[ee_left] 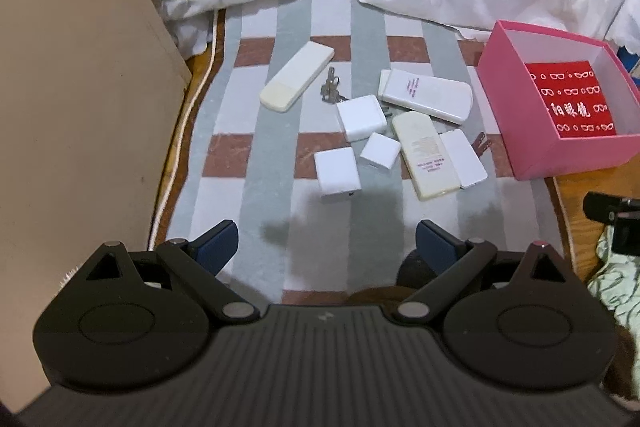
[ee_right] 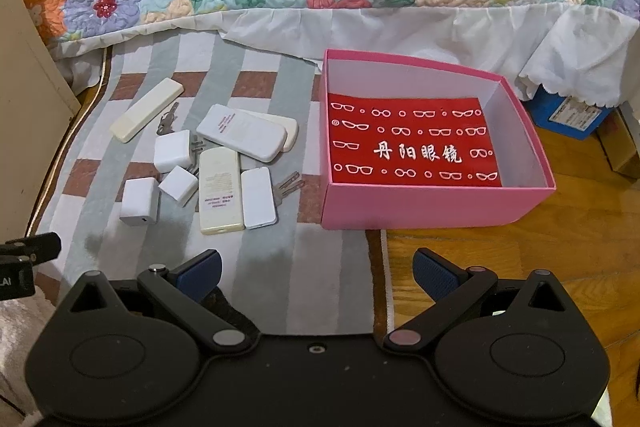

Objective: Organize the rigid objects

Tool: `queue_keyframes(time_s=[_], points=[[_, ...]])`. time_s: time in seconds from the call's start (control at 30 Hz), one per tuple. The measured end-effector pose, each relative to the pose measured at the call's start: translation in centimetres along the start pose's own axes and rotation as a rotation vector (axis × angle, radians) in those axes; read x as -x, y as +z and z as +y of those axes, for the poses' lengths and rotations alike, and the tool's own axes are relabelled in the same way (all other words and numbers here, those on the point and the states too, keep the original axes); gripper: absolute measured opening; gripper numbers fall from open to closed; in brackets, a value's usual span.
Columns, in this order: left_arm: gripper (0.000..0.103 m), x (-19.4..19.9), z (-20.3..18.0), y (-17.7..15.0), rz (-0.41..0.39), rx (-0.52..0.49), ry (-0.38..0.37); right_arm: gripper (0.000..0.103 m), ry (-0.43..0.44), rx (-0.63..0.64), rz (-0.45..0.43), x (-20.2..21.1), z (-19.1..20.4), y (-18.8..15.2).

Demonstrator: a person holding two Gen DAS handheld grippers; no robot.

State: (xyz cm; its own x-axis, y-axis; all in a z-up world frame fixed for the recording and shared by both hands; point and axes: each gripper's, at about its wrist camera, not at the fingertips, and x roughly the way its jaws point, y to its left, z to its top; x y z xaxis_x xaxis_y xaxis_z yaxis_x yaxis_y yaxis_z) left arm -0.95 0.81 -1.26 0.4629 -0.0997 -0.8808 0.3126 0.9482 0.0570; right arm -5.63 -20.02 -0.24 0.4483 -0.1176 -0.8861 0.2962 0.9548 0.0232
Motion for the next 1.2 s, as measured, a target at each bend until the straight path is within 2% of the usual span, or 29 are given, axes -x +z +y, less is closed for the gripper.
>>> queue_keyframes(time_s=[0.17, 0.67, 0.8, 0.87, 0.97, 1.03, 1.1, 1.17, 1.2], points=[[0.096, 0.3, 0.2, -0.1, -0.005, 0.009, -0.043, 0.103, -0.003, 0.0, 0.004, -0.1, 0.1, 0.0], [0.093, 1.0, 0.3, -0.2, -0.028, -0.015, -0.016, 0.103, 0.002, 0.014, 0.008, -0.1, 0.3, -0.1], [0.093, 1.1, 0.4, -0.2, -0.019, -0.004, -0.017, 0.103, 0.037, 0.021, -0.011, 0.1, 0.4, -0.3], [0.093, 1.3, 0.6, 0.1, -0.029, 0.002, -0.021, 0.103, 0.074, 0.035, -0.059, 0.7, 0.5, -0.3], [0.093, 2.3, 0.8, 1.5, -0.084, -0.004, -0.036, 0.102, 0.156, 0.123, -0.265, 2.2, 0.8, -0.9], [0.093, 2.3, 0.6, 3.1, -0.088, -0.003, -0.047, 0.103, 0.255, 0.201, -0.398, 2.3, 0.5, -1.3], [0.093, 1.6, 0.5, 4.7, -0.083, 0.016, -0.063, 0.103, 0.301, 0.215, -0.366, 1.1, 0.7, -0.6], [0.093, 0.4, -0.2, 6.0, -0.068, 0.019, -0.063, 0.102, 0.308, 0.284, -0.271, -0.9, 1.8, 0.3], [0.093, -0.5, -0.7, 6.5, -0.065, 0.012, -0.063, 0.097, 0.317, 0.307, -0.239, -1.8, 2.1, 0.5]])
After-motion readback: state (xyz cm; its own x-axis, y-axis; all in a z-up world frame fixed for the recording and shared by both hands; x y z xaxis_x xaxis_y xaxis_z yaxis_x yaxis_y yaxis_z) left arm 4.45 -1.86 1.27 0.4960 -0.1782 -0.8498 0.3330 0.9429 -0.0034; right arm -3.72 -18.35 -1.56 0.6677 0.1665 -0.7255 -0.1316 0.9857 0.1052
